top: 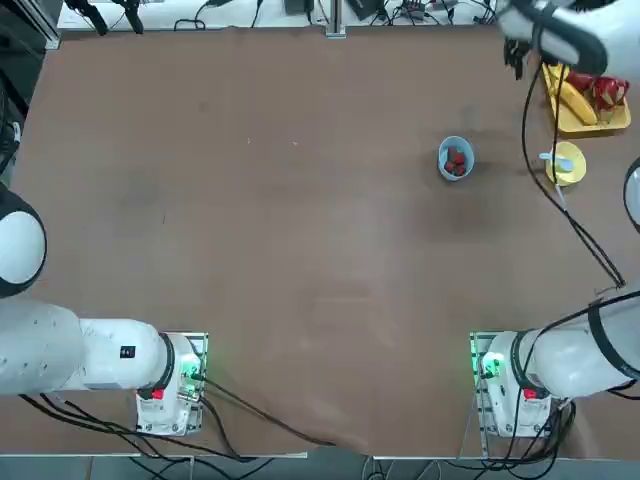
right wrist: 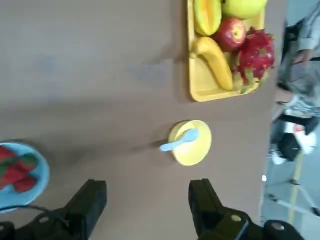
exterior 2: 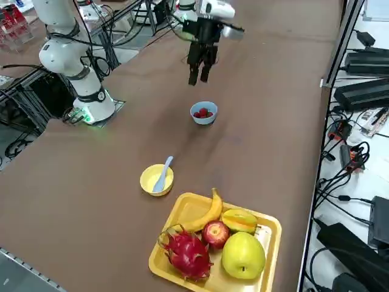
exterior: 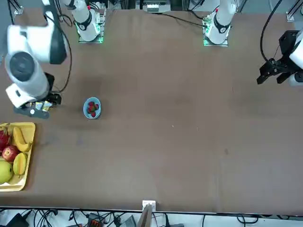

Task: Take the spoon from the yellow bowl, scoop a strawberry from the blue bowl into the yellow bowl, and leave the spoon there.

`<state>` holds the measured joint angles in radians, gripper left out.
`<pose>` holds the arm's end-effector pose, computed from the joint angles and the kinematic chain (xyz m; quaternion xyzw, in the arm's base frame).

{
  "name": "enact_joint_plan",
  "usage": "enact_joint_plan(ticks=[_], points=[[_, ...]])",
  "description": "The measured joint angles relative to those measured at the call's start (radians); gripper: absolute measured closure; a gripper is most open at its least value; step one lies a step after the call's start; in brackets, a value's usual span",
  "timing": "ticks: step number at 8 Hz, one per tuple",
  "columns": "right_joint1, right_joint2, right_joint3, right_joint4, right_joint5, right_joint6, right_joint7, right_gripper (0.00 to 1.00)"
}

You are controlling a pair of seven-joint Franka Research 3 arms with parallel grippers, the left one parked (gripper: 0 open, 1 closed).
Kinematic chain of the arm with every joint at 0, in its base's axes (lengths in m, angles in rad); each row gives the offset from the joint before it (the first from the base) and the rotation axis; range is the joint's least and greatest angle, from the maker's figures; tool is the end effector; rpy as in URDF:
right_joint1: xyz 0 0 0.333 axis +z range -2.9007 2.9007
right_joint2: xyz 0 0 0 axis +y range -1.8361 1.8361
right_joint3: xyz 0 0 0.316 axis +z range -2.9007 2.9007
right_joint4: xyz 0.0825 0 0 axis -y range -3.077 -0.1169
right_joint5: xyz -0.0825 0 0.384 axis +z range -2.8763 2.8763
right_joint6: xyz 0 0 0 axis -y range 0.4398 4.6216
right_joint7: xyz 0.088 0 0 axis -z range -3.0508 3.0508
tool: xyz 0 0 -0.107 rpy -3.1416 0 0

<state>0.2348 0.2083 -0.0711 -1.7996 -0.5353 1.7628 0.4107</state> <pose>0.5926 0.0545 0.4243 0.9580 -0.0367 -0.0400 0.2815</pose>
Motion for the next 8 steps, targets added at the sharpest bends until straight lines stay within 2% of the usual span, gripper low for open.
enact_joint_plan(ticks=[2, 4, 8], points=[[0.022, 0.025, 0.001, -0.126, -0.159, 0.068, 0.157, 0.00], [0.048, 0.086, 0.001, -0.214, -0.333, 0.084, 0.326, 0.00], [0.058, 0.275, -0.003, -0.244, -0.549, 0.083, 0.528, 0.00]])
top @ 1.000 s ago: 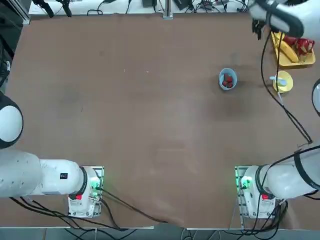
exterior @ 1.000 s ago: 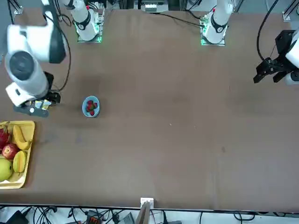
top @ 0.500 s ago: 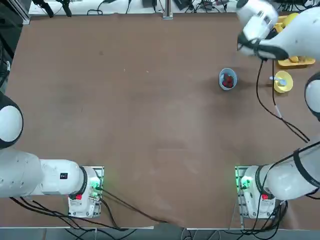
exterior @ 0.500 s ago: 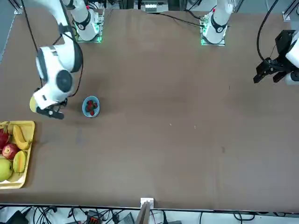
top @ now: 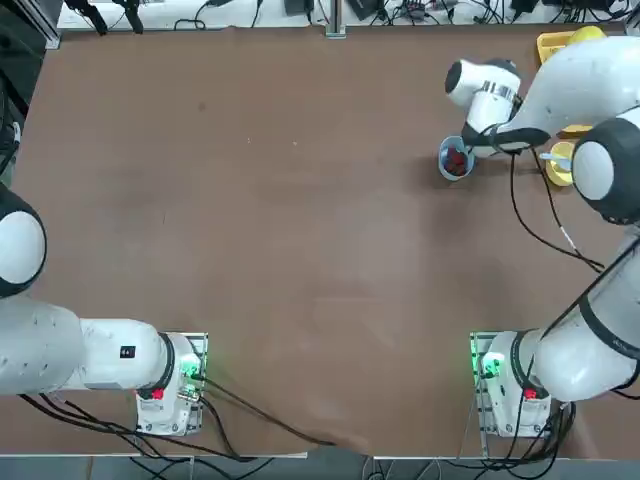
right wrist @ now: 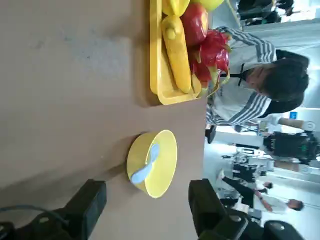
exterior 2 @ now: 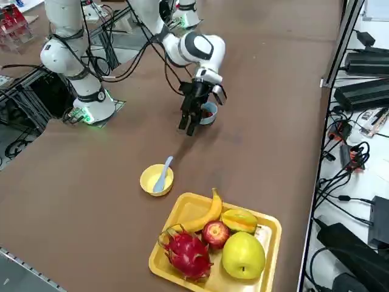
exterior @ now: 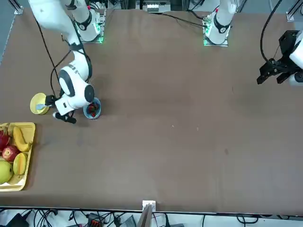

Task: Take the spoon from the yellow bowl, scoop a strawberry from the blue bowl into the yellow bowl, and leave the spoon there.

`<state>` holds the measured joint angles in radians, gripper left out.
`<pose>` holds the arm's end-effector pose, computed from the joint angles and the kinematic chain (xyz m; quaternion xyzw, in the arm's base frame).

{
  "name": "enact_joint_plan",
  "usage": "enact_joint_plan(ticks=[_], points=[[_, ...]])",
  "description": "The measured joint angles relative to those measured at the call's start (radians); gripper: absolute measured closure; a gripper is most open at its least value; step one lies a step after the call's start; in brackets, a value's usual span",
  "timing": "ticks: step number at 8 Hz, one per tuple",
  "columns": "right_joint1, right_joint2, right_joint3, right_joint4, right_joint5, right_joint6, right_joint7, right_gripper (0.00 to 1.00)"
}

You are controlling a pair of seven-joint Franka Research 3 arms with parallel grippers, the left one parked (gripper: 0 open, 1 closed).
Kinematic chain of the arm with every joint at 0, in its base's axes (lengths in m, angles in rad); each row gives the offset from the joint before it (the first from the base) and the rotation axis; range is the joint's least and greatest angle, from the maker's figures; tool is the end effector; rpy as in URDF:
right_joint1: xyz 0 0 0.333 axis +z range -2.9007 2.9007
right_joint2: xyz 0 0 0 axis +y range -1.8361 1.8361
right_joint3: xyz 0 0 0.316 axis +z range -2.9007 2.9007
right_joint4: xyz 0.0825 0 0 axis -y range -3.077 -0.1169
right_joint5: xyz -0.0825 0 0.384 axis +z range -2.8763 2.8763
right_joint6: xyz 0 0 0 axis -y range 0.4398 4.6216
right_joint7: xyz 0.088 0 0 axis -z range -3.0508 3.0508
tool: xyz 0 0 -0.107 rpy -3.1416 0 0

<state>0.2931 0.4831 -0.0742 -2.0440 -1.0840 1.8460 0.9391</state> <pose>0.5470 0.0500 0.1972 0.8521 -0.0044 -0.0031 0.5233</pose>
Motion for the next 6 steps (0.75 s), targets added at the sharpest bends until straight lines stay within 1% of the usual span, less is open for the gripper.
enact_joint_plan(ticks=[2, 3, 6], points=[[-0.002, 0.085, -0.007, 0.001, -0.103, -0.038, 0.087, 0.00], [-0.004, 0.118, -0.011, 0.003, -0.134, -0.048, 0.113, 0.00], [-0.005, 0.161, -0.023, 0.016, -0.145, -0.082, 0.122, 0.02]])
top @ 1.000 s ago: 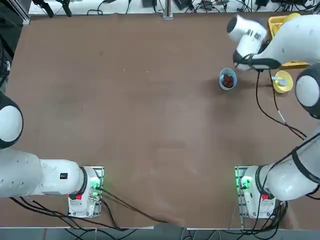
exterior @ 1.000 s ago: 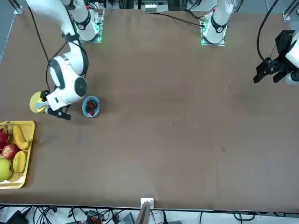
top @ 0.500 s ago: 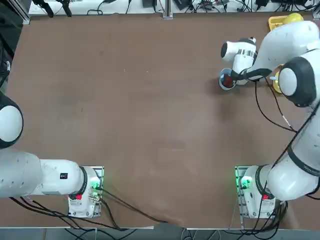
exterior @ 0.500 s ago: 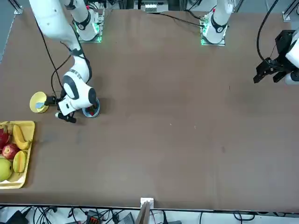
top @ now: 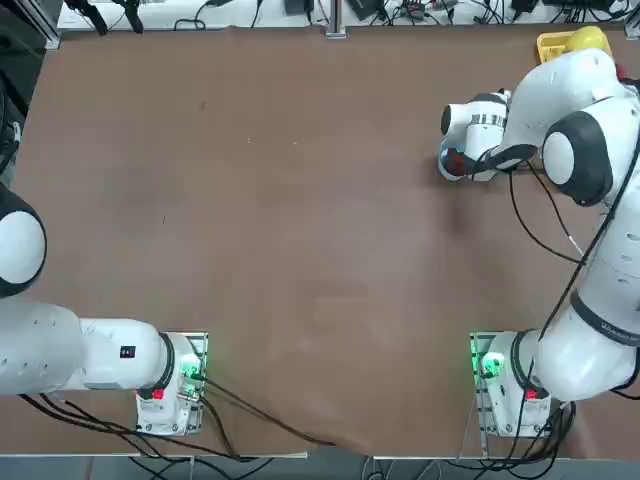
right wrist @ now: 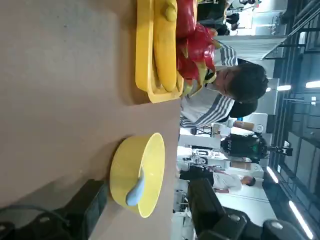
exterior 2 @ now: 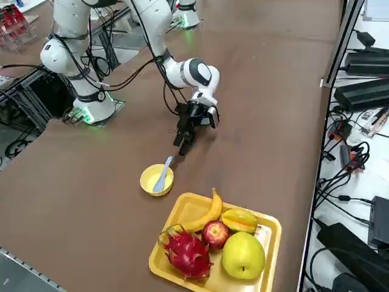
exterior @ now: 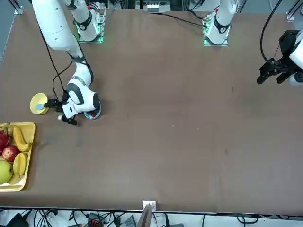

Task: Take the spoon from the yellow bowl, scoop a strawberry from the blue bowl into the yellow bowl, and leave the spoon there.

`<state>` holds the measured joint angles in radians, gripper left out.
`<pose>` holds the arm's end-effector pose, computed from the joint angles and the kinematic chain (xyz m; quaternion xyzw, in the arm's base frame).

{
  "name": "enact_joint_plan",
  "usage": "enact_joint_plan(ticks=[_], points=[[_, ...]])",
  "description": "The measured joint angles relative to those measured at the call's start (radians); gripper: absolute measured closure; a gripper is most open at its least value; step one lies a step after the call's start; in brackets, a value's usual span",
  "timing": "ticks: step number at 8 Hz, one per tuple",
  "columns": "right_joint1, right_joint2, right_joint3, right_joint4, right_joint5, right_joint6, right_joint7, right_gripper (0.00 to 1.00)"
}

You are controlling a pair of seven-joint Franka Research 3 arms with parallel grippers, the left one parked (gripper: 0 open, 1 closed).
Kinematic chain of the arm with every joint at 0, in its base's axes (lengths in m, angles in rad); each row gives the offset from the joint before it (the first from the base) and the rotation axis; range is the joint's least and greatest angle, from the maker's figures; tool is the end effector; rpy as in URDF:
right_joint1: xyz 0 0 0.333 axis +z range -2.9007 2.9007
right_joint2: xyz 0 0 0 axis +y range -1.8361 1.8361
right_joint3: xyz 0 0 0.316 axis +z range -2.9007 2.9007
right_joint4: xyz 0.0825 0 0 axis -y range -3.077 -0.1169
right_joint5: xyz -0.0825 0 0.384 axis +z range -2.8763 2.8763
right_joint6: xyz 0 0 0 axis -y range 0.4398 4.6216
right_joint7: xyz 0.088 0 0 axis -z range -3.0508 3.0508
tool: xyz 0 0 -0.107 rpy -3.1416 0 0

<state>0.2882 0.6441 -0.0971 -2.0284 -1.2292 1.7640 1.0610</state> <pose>0.5337 0.0168 0.1286 0.7955 0.0093 -0.0099 0.6057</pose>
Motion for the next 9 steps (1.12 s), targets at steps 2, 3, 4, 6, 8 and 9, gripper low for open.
enact_joint_plan(ticks=[2, 3, 4, 6, 8, 9], points=[[0.000, 0.025, -0.009, 0.010, 0.000, -0.014, 0.014, 0.04], [0.000, 0.040, -0.011, 0.017, -0.001, -0.018, 0.025, 0.04], [0.000, 0.054, -0.015, 0.024, -0.001, -0.020, 0.030, 0.04], [-0.001, 0.072, -0.028, 0.032, -0.002, -0.023, 0.032, 0.05], [-0.001, 0.080, -0.039, 0.033, -0.003, -0.023, 0.033, 0.08], [-0.001, 0.084, -0.039, 0.033, -0.003, -0.023, 0.039, 0.07]])
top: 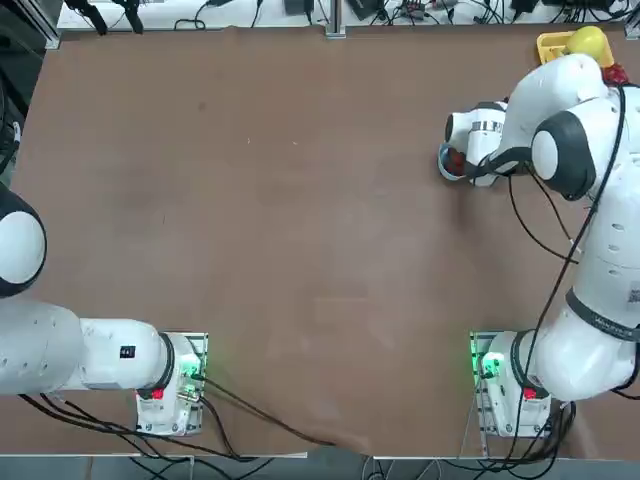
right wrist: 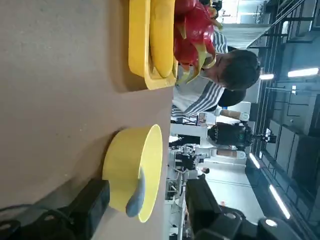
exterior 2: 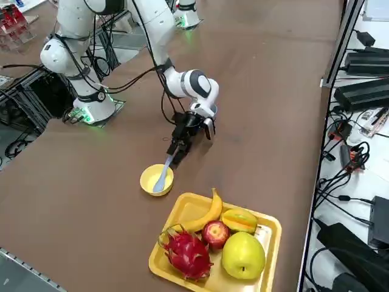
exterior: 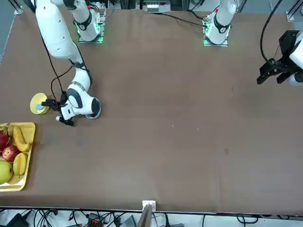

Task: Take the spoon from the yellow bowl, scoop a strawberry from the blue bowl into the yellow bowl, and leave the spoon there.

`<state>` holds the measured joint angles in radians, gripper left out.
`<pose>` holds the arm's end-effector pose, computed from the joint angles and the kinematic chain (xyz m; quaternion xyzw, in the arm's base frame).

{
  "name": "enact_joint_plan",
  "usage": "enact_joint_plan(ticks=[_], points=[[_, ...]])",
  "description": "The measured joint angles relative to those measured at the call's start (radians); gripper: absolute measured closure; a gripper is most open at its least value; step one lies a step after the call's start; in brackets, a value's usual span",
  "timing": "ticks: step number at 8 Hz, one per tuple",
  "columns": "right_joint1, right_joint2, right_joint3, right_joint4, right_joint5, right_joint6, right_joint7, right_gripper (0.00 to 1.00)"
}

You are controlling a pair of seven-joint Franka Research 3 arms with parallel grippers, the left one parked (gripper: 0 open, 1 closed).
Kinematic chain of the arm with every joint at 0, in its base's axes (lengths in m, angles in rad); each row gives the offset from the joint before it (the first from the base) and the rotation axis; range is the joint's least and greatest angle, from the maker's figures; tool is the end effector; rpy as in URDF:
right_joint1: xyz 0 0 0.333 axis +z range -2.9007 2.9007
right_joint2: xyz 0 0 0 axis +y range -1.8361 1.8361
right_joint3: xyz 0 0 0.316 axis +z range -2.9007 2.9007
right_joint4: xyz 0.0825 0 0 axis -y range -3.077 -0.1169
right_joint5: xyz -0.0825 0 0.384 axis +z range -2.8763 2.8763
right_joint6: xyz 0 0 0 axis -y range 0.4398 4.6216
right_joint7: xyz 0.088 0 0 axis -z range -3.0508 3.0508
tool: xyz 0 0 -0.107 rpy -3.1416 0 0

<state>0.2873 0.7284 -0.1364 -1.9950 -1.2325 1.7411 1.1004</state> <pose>0.5303 -0.0095 0.0996 0.7757 -0.0072 -0.0261 0.6306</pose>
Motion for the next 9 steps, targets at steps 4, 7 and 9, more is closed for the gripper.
enact_joint_plan(ticks=[4, 7, 9], points=[[0.000, 0.015, -0.001, 0.001, -0.001, -0.019, 0.028, 0.15], [0.000, 0.015, -0.003, 0.002, -0.001, -0.029, 0.029, 0.19], [0.000, 0.015, -0.003, 0.004, -0.002, -0.030, 0.029, 0.22]])
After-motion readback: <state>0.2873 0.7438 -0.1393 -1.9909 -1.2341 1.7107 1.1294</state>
